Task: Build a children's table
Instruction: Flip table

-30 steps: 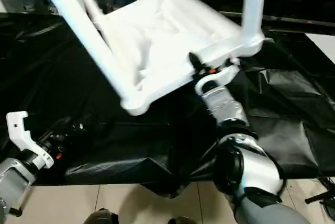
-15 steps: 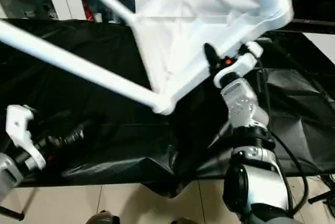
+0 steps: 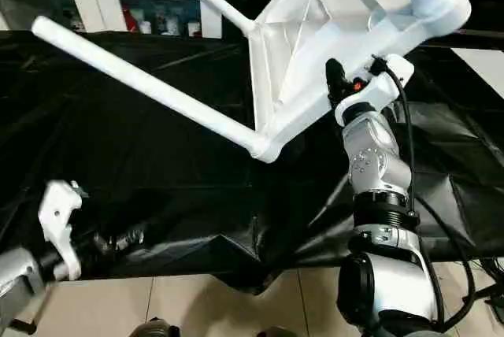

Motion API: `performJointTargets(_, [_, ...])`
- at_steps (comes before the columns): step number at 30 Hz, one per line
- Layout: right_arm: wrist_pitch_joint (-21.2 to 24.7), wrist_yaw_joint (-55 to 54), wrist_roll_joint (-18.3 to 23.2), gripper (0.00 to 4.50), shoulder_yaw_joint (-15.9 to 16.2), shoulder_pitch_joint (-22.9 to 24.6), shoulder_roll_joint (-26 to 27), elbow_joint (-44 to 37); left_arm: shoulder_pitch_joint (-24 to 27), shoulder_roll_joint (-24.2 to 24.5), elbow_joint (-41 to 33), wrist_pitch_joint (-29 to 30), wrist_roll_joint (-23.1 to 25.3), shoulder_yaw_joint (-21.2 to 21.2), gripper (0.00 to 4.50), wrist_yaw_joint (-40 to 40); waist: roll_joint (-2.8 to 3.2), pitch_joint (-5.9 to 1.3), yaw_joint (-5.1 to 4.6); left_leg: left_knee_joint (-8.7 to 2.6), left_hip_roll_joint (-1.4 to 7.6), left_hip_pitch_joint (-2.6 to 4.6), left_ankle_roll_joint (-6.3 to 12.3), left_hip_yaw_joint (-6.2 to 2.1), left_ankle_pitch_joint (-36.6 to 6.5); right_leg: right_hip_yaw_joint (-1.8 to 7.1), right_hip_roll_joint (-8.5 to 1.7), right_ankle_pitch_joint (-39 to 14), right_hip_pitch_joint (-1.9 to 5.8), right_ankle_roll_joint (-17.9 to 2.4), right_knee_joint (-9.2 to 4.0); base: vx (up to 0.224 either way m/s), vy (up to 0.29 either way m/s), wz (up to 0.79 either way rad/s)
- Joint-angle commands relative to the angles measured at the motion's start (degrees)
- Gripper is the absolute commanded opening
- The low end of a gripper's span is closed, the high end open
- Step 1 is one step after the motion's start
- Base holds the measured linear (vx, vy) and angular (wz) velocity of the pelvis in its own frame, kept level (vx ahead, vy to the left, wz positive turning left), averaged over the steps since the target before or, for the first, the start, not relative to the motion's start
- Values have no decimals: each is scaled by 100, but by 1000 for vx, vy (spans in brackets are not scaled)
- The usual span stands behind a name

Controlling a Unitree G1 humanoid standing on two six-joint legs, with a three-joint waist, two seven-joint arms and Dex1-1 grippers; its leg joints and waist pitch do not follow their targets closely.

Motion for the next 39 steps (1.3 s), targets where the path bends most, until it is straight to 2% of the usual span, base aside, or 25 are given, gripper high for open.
performJointTargets(1, [8,16,-543,193,405,25,-178,-169,-296,-88,-23,-396,173,181,450,257,6,-365,-39,-420,156,67,-188,-53,-1155,241,-325,-1411,191,-600,-455,0,0,0])
performJointTargets(2, [15,29,-723,193,558,-22,-198,-208,-818,-78,-82,-635,234,275,450,351,-17,-376,-39,-414,157,67,-187,-50,-1100,242,-327,-1292,201,-604,-437,0,0,0])
performJointTargets(3, [18,28,-754,193,586,-32,-203,-212,-901,-54,-110,-635,226,279,450,334,10,-390,-32,-401,154,114,-215,-40,-1138,239,-319,-1257,167,-626,-431,0,0,0])
performJointTargets(5, [-14,3,-901,193,693,-65,-216,-250,-1184,9,-339,-559,87,291,450,269,-22,-388,-55,-420,157,56,-270,-64,-1095,229,-326,-1108,221,-668,-391,0,0,0])
performJointTargets(7, [-19,10,-918,193,714,-71,-215,-263,-1250,24,-401,-556,81,286,450,265,-40,-406,-69,-400,158,67,-261,-55,-1062,236,-326,-960,213,-696,-372,0,0,0])
performJointTargets(8, [-24,3,-933,193,750,-68,-211,-275,-1325,58,-414,-543,124,236,450,250,-11,-410,-72,-393,156,73,-255,-50,-1027,242,-315,-869,202,-719,-366,0,0,0])
performJointTargets(10, [-17,-15,-960,193,818,-49,-204,-311,-1477,56,-391,-587,255,154,450,314,-29,-419,-77,-386,152,83,-243,-39,-1033,241,-300,-780,197,-752,-365,0,0,0])
performJointTargets(12, [-4,5,-980,193,879,-30,-185,-359,-1619,38,-344,-615,375,42,450,351,-29,-404,-53,-396,161,106,-262,-38,-1204,243,-302,-967,181,-736,-393,0,0,0])
performJointTargets(14, [21,53,-1041,191,964,-10,-187,-415,-1714,34,-256,-689,461,-84,450,325,-41,-403,-43,-406,162,94,-311,-52,-1291,240,-313,-1134,193,-686,-404,0,0,0])
performJointTargets(17, [40,126,-1126,191,1068,14,-187,-491,-1848,-46,-16,-861,581,-250,450,314,-51,-413,-28,-397,152,93,-310,-45,-1225,253,-318,-1099,192,-639,-402,0,0,0])
performJointTargets(18, [57,148,-1152,191,1090,19,-180,-509,-1902,-81,50,-910,643,-303,450,337,-56,-422,-32,-402,156,67,-315,-57,-1132,248,-325,-989,219,-650,-384,0,0,0])
performJointTargets(19, [70,168,-1187,191,1119,21,-167,-520,-1960,-114,104,-917,708,-379,450,367,-75,-428,-28,-395,158,71,-297,-53,-1066,247,-326,-901,218,-662,-374,0,0,0])
performJointTargets(20, [95,187,-1200,191,1146,28,-148,-529,-1998,-196,173,-1055,756,-419,450,398,-62,-431,-26,-393,162,74,-300,-54,-1036,247,-328,-847,217,-685,-363,0,0,0])
performJointTargets(21, [119,200,-1205,191,1186,42,-114,-539,-2060,-257,270,-1139,866,-473,450,474,-88,-427,-32,-392,162,73,-275,-47,-1012,248,-323,-800,216,-711,-367,0,0,0])
performJointTargets(22, [131,221,-1203,191,1229,64,-69,-549,-2120,-275,349,-1139,867,-538,450,419,-79,-422,-29,-395,159,71,-271,-48,-1024,248,-320,-820,215,-712,-375,0,0,0])
performJointTargets(24, [139,320,-1273,191,1406,122,5,-547,-2219,-327,512,-1120,956,-679,450,420,-83,-422,-27,-400,164,80,-276,-52,-1090,249,-337,-941,210,-702,-384,0,0,0])
performJointTargets(26, [68,327,-1503,191,1617,143,29,-458,-2356,-397,863,-1424,1244,-823,450,538,-95,-416,-33,-406,161,70,-281,-57,-1107,249,-335,-1019,206,-665,-409,0,0,0])
performJointTargets(28, [-33,262,-1707,191,1777,99,56,-217,-2573,-246,1213,-1293,1641,-1105,450,551,-93,-433,-76,-414,166,76,-331,-74,-1147,244,-343,-1038,210,-613,-395,0,0,0])
performJointTargets(29, [-33,262,-1707,191,1777,99,56,-217,-2573,-246,1213,-1293,1641,-1105,450,551,-91,-429,-91,-415,160,86,-336,-74,-1195,243,-339,-1074,194,-612,-402,0,0,0])
performJointTargets(30, [-57,278,-1713,191,1789,88,63,-168,-2617,-214,1259,-1265,1651,-1150,450,477,-105,-435,-116,-421,166,75,-360,-86,-1247,239,-352,-1088,218,-631,-394,0,0,0])
performJointTargets(32, [-117,243,-1798,191,1829,63,96,3,-2787,-86,1504,-1572,1946,-1350,450,305,-104,-436,-134,-418,163,84,-333,-89,-1288,238,-343,-1085,200,-650,-420,0,0,0])
performJointTargets(33, [-158,220,-1823,247,1823,51,128,97,-2878,-49,1647,-1740,2132,-1434,450,299,-99,-434,-142,-418,160,89,-333,-84,-1334,242,-342,-1109,192,-679,-417,0,0,0])
performJointTargets(35, [-203,206,-1800,261,1785,42,170,175,-2959,-37,1768,-1891,2326,-1482,450,394,-98,-430,-149,-427,171,81,-359,-97,-1411,240,-358,-1166,210,-705,-413,0,0,0])
performJointTargets(37, [-408,65,-1934,279,1798,23,193,433,-3095,-26,1920,-1899,2543,-1509,450,576,-83,-437,-163,-417,165,91,-397,-92,-1443,238,-361,-1175,194,-789,-414,0,0,0])
performJointTargets(39, [-495,70,-1947,279,1795,41,203,490,-3130,-8,1960,-2007,2647,-1517,450,679,-102,-453,-147,-403,171,81,-355,-86,-1359,243,-376,-1040,210,-831,-410,0,0,0])
